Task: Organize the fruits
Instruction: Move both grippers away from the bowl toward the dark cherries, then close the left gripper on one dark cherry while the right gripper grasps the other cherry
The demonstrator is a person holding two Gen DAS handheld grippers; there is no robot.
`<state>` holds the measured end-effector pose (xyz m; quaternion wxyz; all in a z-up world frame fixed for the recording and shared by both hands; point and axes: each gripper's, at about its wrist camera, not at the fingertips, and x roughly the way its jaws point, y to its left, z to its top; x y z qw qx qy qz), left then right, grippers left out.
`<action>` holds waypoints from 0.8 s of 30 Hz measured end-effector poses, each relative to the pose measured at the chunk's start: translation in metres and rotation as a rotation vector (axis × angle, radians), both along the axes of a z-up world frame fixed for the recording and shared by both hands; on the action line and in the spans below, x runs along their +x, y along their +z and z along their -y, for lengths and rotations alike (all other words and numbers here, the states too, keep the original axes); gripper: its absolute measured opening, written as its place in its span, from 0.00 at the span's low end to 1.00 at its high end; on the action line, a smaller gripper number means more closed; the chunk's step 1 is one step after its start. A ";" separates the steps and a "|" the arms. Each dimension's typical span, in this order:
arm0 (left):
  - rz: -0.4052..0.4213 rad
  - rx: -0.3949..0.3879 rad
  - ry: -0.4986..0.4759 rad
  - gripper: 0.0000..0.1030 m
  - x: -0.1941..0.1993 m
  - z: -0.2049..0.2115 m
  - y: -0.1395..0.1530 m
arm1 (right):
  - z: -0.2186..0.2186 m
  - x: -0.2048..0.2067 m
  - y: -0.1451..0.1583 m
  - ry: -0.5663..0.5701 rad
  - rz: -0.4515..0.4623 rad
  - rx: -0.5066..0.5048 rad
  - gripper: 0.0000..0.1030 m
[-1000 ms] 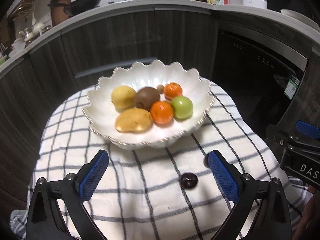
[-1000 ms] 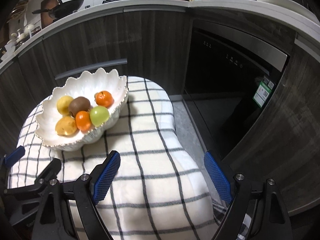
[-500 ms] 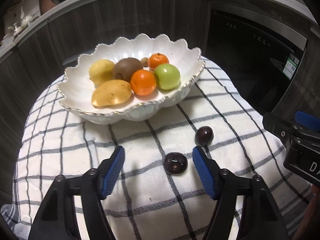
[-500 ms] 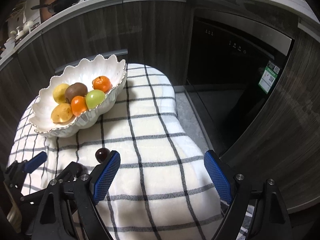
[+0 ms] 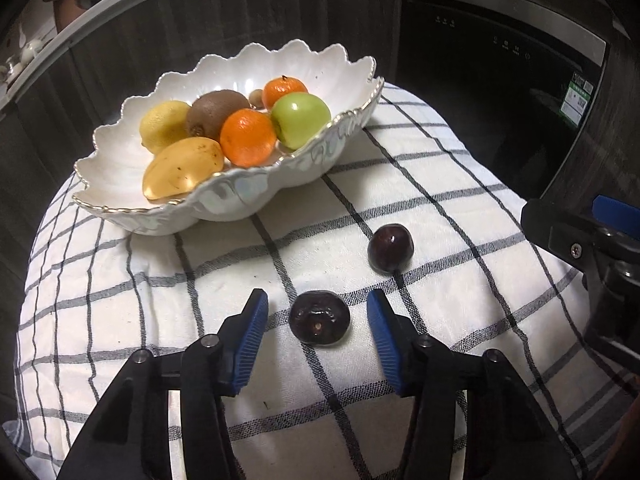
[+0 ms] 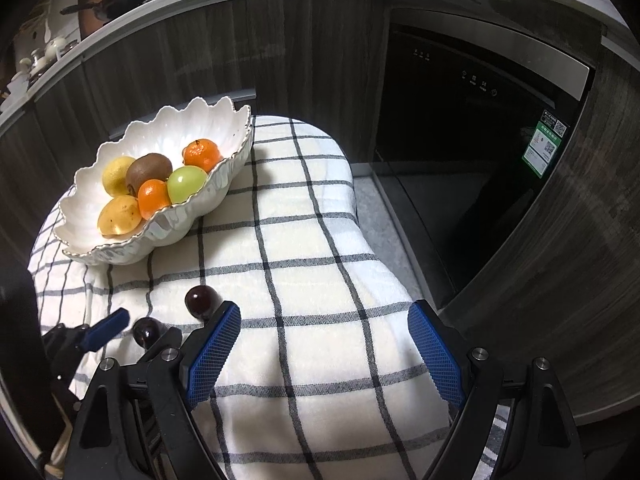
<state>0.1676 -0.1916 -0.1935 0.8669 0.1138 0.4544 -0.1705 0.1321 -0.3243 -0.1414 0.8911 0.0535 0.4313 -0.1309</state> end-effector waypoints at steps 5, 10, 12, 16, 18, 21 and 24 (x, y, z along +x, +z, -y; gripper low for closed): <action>0.001 0.000 -0.010 0.40 0.001 0.002 -0.005 | -0.001 0.001 -0.001 0.002 -0.003 -0.003 0.84; -0.008 -0.005 -0.014 0.29 0.001 0.002 -0.004 | 0.001 0.001 -0.001 -0.003 -0.002 0.006 0.84; -0.010 -0.008 -0.010 0.29 0.001 0.000 -0.002 | 0.000 0.001 -0.001 -0.001 -0.002 0.007 0.84; 0.004 -0.011 -0.003 0.29 -0.001 -0.005 0.004 | -0.003 0.001 0.001 0.011 0.005 0.006 0.84; 0.013 -0.011 0.003 0.29 -0.002 -0.009 0.008 | -0.006 0.002 0.002 0.018 0.007 0.006 0.84; 0.024 -0.007 0.020 0.29 -0.002 -0.019 0.013 | -0.012 0.005 0.002 0.035 0.004 0.002 0.84; 0.035 -0.002 0.043 0.29 0.000 -0.034 0.018 | -0.021 0.010 0.001 0.059 -0.001 0.002 0.84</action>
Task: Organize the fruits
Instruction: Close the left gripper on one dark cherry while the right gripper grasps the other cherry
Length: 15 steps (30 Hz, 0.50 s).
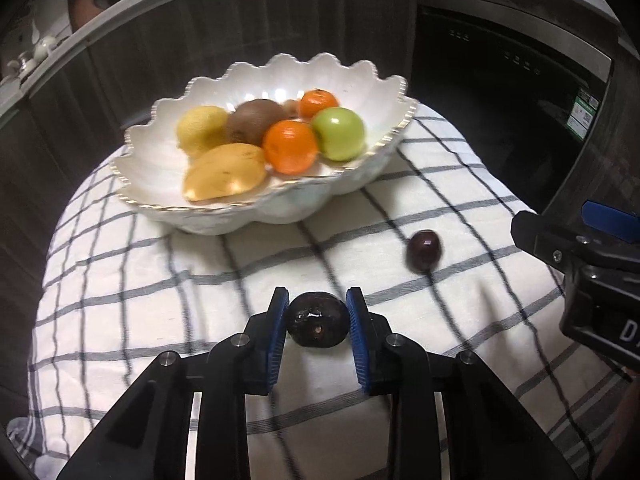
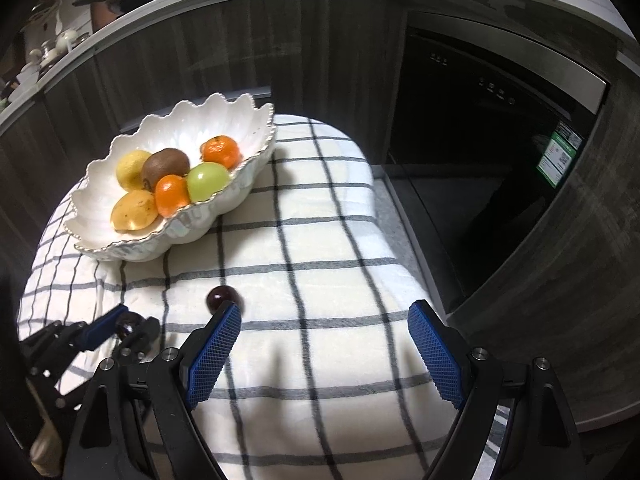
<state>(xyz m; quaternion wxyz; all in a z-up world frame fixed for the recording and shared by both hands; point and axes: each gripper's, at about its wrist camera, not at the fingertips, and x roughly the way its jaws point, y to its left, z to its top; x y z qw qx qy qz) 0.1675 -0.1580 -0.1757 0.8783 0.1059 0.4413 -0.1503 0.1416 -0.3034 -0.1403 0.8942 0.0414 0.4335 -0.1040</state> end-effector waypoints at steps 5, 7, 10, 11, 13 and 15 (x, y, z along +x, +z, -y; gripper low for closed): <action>0.016 0.013 0.044 0.29 0.004 -0.022 0.004 | -0.021 0.013 -0.005 0.057 -0.014 -0.001 0.84; 0.012 0.013 0.064 0.29 0.006 -0.030 0.004 | -0.028 0.019 -0.010 0.076 -0.027 -0.003 0.84; 0.009 0.019 0.089 0.29 0.009 -0.042 0.003 | -0.035 0.028 -0.017 0.093 -0.051 0.002 0.84; 0.009 0.019 0.094 0.29 0.009 -0.044 0.003 | -0.037 0.030 -0.019 0.097 -0.055 0.002 0.83; 0.012 0.020 0.104 0.29 0.010 -0.050 0.003 | -0.042 0.035 -0.023 0.108 -0.061 -0.006 0.83; 0.015 0.020 0.116 0.29 0.012 -0.055 0.003 | -0.045 0.039 -0.025 0.115 -0.066 -0.015 0.83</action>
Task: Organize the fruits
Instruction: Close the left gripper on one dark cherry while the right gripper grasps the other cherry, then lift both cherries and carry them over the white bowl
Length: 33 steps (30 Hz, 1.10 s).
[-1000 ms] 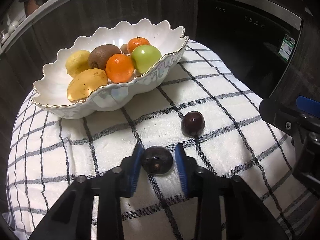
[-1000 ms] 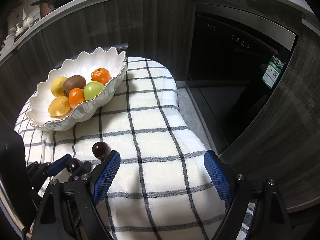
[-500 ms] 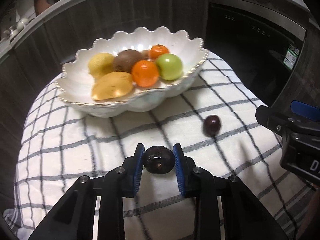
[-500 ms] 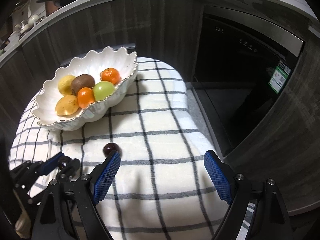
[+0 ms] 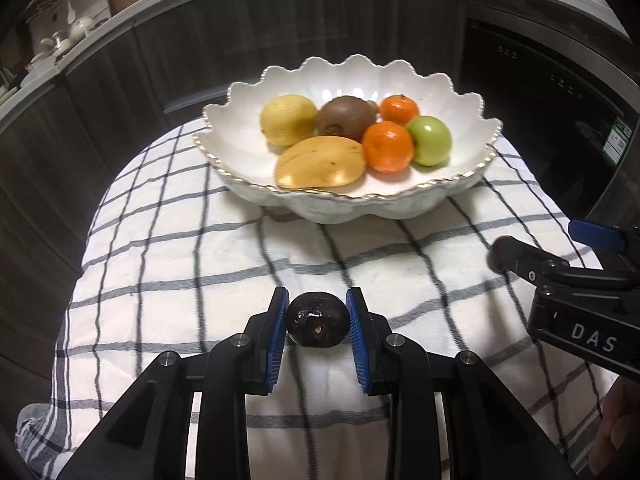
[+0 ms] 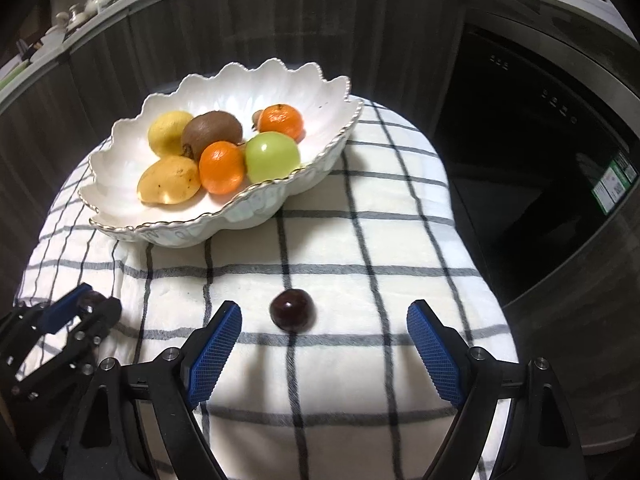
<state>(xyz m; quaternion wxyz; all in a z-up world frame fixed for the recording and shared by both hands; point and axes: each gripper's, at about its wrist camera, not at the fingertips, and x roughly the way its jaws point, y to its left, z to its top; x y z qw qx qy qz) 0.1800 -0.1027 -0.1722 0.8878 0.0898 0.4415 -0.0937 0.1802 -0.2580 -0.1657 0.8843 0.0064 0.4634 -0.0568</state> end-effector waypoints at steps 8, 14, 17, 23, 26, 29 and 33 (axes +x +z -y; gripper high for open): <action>0.000 -0.012 0.032 0.29 0.006 -0.014 -0.001 | -0.009 0.013 -0.012 0.020 -0.025 -0.022 0.63; -0.008 -0.024 0.046 0.29 0.011 -0.019 -0.003 | -0.015 0.016 -0.022 0.035 -0.052 -0.042 0.48; -0.010 -0.023 0.046 0.29 0.011 -0.019 -0.004 | -0.015 0.017 -0.027 0.041 -0.065 -0.038 0.36; -0.010 -0.024 0.045 0.29 0.011 -0.019 -0.004 | -0.015 0.017 -0.026 0.051 -0.061 -0.031 0.28; -0.005 -0.023 0.043 0.29 0.010 -0.018 -0.002 | -0.015 0.014 -0.023 0.053 -0.053 -0.033 0.28; -0.001 -0.024 0.041 0.29 0.009 -0.018 0.000 | -0.015 0.011 -0.017 0.052 -0.039 -0.039 0.28; 0.009 -0.029 0.035 0.29 0.008 -0.016 0.005 | -0.013 0.008 -0.007 0.047 -0.018 -0.037 0.28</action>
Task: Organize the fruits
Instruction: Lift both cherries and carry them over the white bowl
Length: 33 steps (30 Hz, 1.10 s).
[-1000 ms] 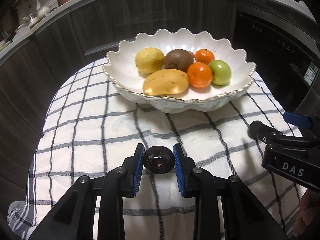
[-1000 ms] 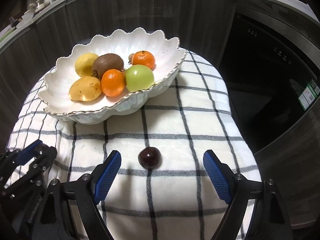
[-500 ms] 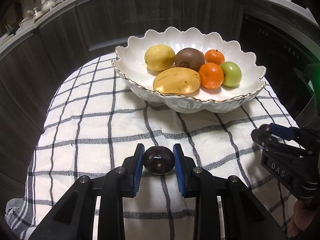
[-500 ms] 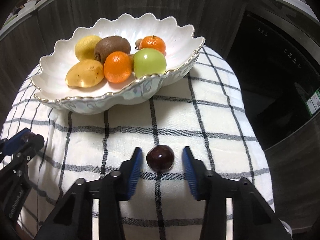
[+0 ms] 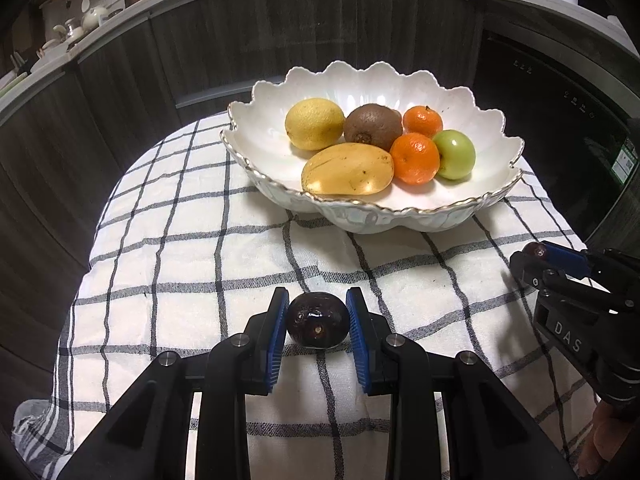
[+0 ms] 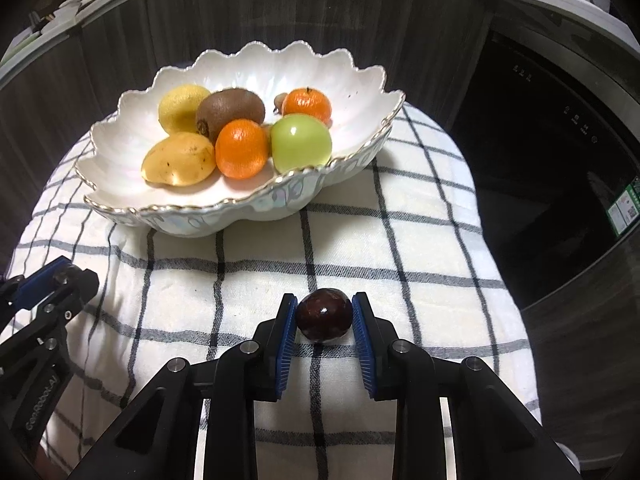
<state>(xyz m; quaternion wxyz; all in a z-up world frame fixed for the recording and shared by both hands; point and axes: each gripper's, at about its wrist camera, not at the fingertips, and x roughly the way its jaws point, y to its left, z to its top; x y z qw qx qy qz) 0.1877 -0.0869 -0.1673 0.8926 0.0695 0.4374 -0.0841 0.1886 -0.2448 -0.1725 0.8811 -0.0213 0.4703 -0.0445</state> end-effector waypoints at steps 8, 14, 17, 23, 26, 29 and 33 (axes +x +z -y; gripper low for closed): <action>0.026 -0.017 -0.015 0.29 -0.003 0.003 0.017 | 0.000 -0.007 0.024 -0.005 0.042 0.007 0.28; 0.056 -0.034 -0.012 0.29 -0.003 0.000 0.036 | -0.004 -0.010 0.045 0.005 0.078 0.023 0.28; 0.071 -0.041 -0.009 0.29 -0.002 -0.003 0.045 | -0.008 -0.010 0.053 0.010 0.092 0.027 0.28; 0.102 -0.047 -0.005 0.29 0.001 -0.007 0.061 | -0.014 -0.009 0.070 0.022 0.124 0.030 0.28; 0.110 -0.056 -0.011 0.29 0.005 -0.007 0.068 | -0.016 -0.008 0.077 0.025 0.136 0.032 0.28; 0.127 -0.055 -0.021 0.29 0.010 -0.005 0.074 | -0.016 -0.004 0.084 0.026 0.148 0.031 0.28; 0.140 -0.065 -0.036 0.29 0.022 -0.004 0.084 | -0.018 0.003 0.093 0.024 0.163 0.031 0.28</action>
